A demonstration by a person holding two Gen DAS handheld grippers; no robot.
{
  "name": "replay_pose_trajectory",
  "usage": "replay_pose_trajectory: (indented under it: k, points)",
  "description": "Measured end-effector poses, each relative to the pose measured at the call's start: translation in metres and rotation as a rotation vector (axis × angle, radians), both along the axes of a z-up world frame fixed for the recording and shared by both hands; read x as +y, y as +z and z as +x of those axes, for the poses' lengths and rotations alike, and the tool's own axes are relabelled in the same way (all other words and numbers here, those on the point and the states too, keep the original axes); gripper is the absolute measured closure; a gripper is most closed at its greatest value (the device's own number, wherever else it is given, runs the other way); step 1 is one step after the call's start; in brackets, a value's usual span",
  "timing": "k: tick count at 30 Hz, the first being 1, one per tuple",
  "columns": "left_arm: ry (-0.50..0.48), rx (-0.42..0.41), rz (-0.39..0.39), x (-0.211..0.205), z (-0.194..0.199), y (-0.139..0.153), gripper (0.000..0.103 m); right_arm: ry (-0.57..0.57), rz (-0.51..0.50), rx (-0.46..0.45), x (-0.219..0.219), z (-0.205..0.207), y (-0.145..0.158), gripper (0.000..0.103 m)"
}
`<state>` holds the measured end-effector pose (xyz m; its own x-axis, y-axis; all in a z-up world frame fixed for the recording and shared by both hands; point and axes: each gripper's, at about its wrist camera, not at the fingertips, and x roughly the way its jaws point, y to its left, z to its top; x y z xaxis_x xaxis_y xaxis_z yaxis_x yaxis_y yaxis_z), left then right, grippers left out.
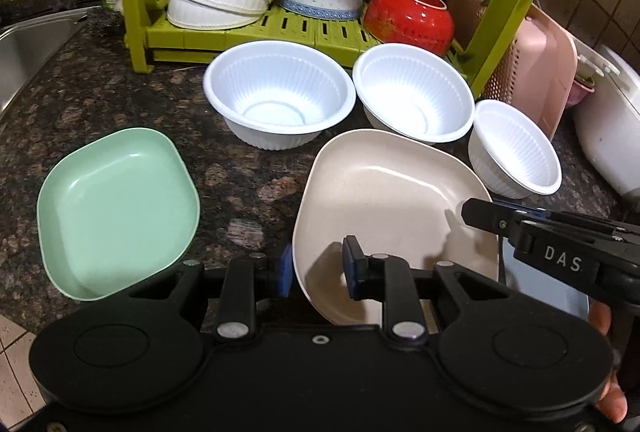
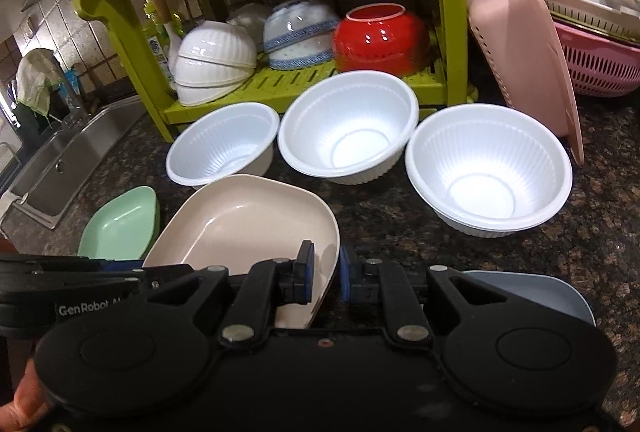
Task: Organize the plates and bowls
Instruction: 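Lift the pink plate with the left tool toward the green plate, then lower the pink plate onto the green plate and open the left tool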
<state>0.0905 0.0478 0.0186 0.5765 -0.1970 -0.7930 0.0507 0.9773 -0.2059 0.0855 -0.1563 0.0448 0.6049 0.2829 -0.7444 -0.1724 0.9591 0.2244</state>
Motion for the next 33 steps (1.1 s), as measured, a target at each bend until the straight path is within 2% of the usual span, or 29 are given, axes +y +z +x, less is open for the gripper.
replay_pose_trajectory:
  k: [15, 25, 33]
  points:
    - [0.081, -0.081, 0.032, 0.026, -0.028, 0.016, 0.070, 0.067, 0.044, -0.077, 0.032, -0.009, 0.025, 0.088]
    - [0.209, -0.116, 0.035, 0.071, -0.033, 0.020, 0.070, 0.152, 0.044, -0.134, 0.084, -0.005, 0.034, 0.088]
    - [0.296, -0.115, 0.025, 0.111, -0.032, 0.015, 0.070, 0.215, 0.026, -0.127, 0.133, 0.012, 0.023, 0.088]
